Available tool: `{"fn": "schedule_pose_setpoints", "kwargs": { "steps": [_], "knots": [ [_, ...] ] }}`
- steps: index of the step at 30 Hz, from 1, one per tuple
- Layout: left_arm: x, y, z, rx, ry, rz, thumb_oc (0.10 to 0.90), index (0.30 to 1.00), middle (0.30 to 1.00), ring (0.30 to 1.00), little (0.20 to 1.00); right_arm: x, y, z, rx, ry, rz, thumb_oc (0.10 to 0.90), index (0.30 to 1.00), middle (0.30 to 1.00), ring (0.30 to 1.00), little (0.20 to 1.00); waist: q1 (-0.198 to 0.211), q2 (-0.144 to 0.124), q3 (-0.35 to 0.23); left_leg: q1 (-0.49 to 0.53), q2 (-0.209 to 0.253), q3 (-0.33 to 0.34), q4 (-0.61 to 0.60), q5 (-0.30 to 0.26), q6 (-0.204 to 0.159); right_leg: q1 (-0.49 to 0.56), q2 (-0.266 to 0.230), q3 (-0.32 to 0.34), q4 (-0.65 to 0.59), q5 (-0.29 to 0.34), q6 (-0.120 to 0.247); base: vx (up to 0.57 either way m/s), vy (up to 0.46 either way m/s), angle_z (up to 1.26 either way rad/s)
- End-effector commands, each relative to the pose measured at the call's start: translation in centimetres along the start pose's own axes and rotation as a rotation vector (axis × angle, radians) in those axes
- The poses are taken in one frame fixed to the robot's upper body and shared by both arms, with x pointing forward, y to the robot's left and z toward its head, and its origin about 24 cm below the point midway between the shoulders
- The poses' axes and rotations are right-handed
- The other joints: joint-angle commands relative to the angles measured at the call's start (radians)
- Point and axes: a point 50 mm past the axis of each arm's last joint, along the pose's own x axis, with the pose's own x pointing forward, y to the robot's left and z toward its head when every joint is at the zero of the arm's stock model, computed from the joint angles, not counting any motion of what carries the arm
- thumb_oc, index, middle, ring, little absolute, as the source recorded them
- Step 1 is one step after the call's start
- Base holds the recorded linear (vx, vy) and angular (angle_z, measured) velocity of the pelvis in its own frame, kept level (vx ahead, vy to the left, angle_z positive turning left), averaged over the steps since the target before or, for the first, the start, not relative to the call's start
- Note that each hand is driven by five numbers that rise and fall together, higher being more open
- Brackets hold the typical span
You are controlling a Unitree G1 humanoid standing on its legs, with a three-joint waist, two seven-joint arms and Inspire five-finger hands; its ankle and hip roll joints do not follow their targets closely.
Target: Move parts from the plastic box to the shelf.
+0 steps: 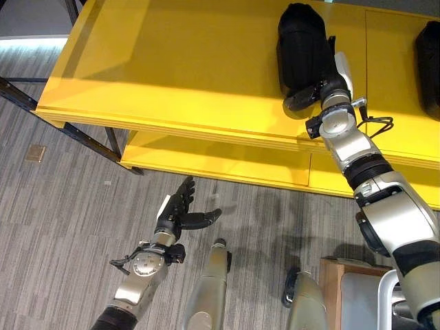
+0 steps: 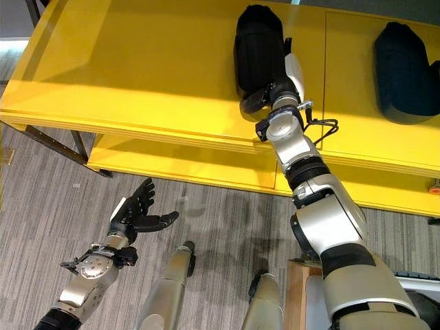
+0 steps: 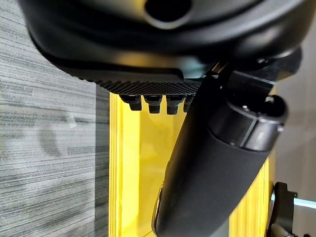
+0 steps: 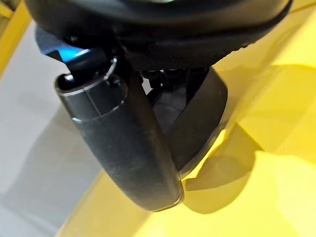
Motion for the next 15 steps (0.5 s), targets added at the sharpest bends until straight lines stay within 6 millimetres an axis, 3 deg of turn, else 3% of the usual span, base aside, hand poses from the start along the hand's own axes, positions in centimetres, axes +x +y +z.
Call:
{"fn": "schedule_pose_setpoints", "kwargs": {
  "steps": [1, 7, 15],
  "knots": [
    [0.6, 0.4, 4.1, 0.029, -0.198, -0.019, 0.9, 1.0, 1.0, 1.0, 1.0, 0.3, -1.5, 7.3, 0.05, -0.296, -0.057, 0.9, 1.0, 1.0, 1.0, 1.0, 0.007, -0.02, -0.037, -0.017, 0.042, 0.002, 0.047, -0.028, 0.03, 0.079, 0.033, 0.004, 0.009, -0.007, -0.07, 0.0, 0.0, 0.0],
    [0.5, 0.8, 4.0, 0.029, -0.195, -0.001, 0.9, 1.0, 1.0, 1.0, 1.0, -0.4, -1.3, 9.1, 0.063, -0.387, -0.047, 0.9, 1.0, 1.0, 1.0, 1.0, -0.001, -0.026, -0.041, -0.015, 0.046, 0.004, 0.045, -0.028, 0.03, 0.075, 0.033, 0.007, 0.008, -0.005, -0.071, 0.0, 0.0, 0.0],
    [0.4, 0.9, 3.8, 0.031, -0.187, 0.004, 0.9, 1.0, 1.0, 1.0, 1.0, -0.7, -1.3, 9.3, 0.059, -0.409, -0.05, 0.9, 1.0, 1.0, 1.0, 1.0, -0.002, -0.03, -0.043, -0.025, 0.045, 0.004, 0.049, -0.029, 0.031, 0.074, 0.031, 0.003, 0.008, -0.005, -0.071, 0.0, 0.0, -0.02]
  ]
}}
